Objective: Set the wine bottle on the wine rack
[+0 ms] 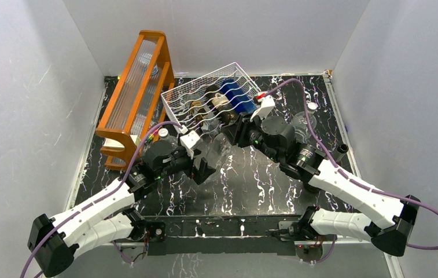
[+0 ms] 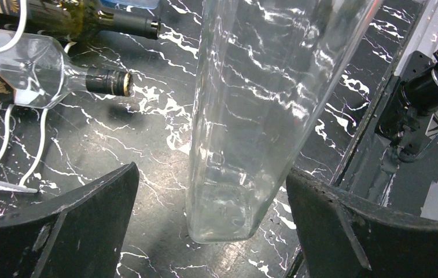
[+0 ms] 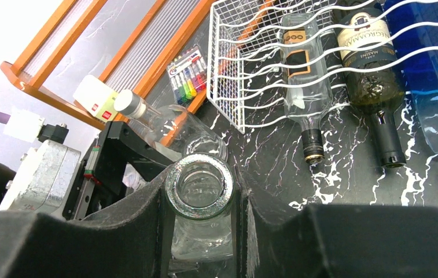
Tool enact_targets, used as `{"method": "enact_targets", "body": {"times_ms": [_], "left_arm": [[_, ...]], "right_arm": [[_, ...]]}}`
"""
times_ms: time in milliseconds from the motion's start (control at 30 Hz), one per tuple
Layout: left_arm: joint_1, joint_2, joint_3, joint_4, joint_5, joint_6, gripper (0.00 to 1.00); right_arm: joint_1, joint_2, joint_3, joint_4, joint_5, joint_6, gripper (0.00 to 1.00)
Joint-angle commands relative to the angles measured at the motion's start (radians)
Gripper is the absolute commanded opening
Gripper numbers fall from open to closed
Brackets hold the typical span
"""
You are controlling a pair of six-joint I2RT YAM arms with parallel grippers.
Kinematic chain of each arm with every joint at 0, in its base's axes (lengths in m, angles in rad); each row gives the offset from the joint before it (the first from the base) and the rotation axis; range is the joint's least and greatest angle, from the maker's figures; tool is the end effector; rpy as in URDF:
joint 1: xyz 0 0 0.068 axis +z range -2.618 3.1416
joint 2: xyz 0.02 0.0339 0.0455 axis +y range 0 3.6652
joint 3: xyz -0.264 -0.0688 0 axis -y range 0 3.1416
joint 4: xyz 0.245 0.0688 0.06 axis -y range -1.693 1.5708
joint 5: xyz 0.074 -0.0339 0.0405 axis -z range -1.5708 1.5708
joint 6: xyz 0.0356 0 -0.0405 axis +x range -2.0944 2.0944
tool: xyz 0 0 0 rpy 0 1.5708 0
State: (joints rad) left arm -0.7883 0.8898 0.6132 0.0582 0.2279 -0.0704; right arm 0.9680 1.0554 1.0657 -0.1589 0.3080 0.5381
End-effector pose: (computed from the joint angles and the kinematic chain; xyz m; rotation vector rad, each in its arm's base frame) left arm 0.1437 -0.1560 0.2859 0.8094 1.6734 -0.8109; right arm 0.1455 0.1924 0.3897 -0.1465 1.7819 0.8433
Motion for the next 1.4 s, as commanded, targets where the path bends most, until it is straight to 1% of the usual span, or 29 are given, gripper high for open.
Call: {"method": "enact_targets", "body": {"times_ms": [0, 233, 367, 467, 567, 700, 733, 800, 833, 867, 900, 967, 1033, 1067, 1133, 1200, 1300, 1367], "left_arm": [[-0.002, 0.022, 0.004, 0.072, 0.08, 0.031, 0.97], [-0.003, 0.089, 0.018, 0.12, 0.059, 0.054, 0.91], [-0.004, 0.104, 0.012, 0.125, 0.048, 0.067, 0.84], [-0.01, 0.099, 0.005, 0.129, 0.101, 0.093, 0.8], [-0.016, 0.083, -0.004, 0.137, 0.118, 0.113, 0.72], [-0.017, 0.072, -0.001, 0.146, 0.075, 0.127, 0.55], [-0.017, 0.073, 0.004, 0.144, 0.078, 0.134, 0.48], [-0.016, 0.081, 0.017, 0.134, 0.08, 0.153, 0.29], [-0.017, 0.083, 0.025, 0.127, 0.077, 0.167, 0.09], [-0.017, 0.085, 0.032, 0.122, 0.059, 0.181, 0.0], [-0.017, 0.084, 0.039, 0.121, 0.041, 0.19, 0.0], [-0.017, 0.077, 0.053, 0.118, 0.02, 0.239, 0.0], [-0.017, 0.065, 0.073, 0.111, -0.011, 0.288, 0.0], [-0.017, 0.057, 0.093, 0.098, -0.028, 0.328, 0.0], [-0.017, 0.043, 0.13, 0.069, -0.05, 0.419, 0.0], [-0.017, 0.028, 0.15, 0.072, -0.059, 0.509, 0.0], [-0.017, 0.002, 0.138, 0.13, -0.062, 0.648, 0.0], [-0.017, -0.012, 0.121, 0.176, -0.045, 0.727, 0.0]], "right_arm": [[-0.003, -0.05, 0.073, 0.081, 0.004, 0.072, 0.0], [-0.004, -0.057, 0.09, 0.075, 0.036, 0.136, 0.0], [-0.005, -0.061, 0.094, 0.062, 0.07, 0.155, 0.0], [-0.005, -0.065, 0.089, 0.055, 0.091, 0.183, 0.0], [-0.005, -0.067, 0.085, 0.059, 0.093, 0.203, 0.0], [-0.005, -0.07, 0.088, 0.056, 0.086, 0.213, 0.0], [-0.005, -0.072, 0.086, 0.053, 0.083, 0.217, 0.0], [-0.006, -0.077, 0.086, 0.048, 0.08, 0.22, 0.0], [-0.005, -0.08, 0.086, 0.044, 0.08, 0.22, 0.0], [-0.005, -0.084, 0.087, 0.037, 0.081, 0.22, 0.0], [-0.006, -0.089, 0.088, 0.029, 0.082, 0.216, 0.05], [-0.006, -0.1, 0.082, 0.018, 0.07, 0.185, 0.27], [-0.006, -0.112, 0.068, 0.02, 0.04, 0.109, 0.49], [-0.006, -0.121, 0.063, 0.014, 0.024, 0.085, 0.57], [-0.005, -0.133, 0.058, 0.001, -0.015, 0.04, 0.67], [-0.006, -0.142, 0.068, -0.044, -0.025, 0.011, 0.74], [-0.006, -0.164, 0.088, -0.121, 0.014, -0.02, 0.82], [-0.006, -0.184, 0.1, -0.15, 0.024, -0.051, 0.85]]}}
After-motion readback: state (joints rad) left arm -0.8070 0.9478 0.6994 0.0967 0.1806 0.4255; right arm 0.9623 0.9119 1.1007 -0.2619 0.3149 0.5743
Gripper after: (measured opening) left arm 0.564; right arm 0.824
